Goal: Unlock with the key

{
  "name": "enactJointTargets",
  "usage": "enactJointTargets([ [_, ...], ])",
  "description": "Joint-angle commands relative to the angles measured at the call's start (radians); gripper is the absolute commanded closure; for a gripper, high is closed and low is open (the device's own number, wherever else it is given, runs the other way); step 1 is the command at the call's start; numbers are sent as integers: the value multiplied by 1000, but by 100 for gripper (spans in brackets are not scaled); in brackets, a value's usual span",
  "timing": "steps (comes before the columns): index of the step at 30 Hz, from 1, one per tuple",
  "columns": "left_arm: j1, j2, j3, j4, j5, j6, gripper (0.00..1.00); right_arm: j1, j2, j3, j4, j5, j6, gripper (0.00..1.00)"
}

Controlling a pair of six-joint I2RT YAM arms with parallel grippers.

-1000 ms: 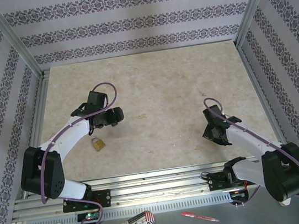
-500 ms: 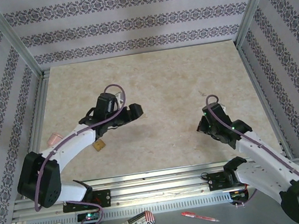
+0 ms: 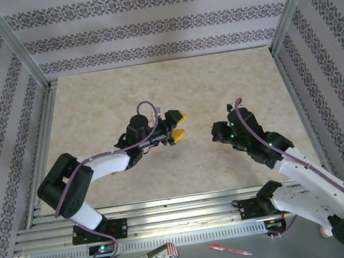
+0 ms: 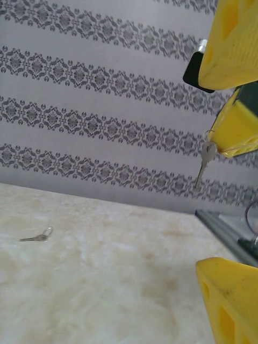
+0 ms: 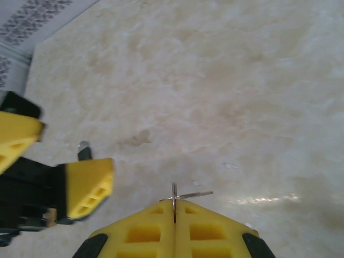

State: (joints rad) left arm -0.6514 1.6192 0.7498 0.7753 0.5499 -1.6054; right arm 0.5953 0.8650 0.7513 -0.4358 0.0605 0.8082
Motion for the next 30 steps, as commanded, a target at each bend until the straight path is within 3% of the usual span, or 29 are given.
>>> enactJointTargets([
  [1, -40, -1, 15, 177, 10, -191, 17, 40, 30, 20, 114, -12, -12, 100],
  [9, -94, 100, 9, 344, -8, -372, 15, 97, 74, -21, 296, -40, -28, 100],
  [19, -102, 141, 12, 360, -48, -405, 16, 135, 56, -99, 434, -97, -27, 100],
  [30, -66, 159, 7, 371, -58, -381, 34, 186, -23, -193, 470, -88, -8, 100],
])
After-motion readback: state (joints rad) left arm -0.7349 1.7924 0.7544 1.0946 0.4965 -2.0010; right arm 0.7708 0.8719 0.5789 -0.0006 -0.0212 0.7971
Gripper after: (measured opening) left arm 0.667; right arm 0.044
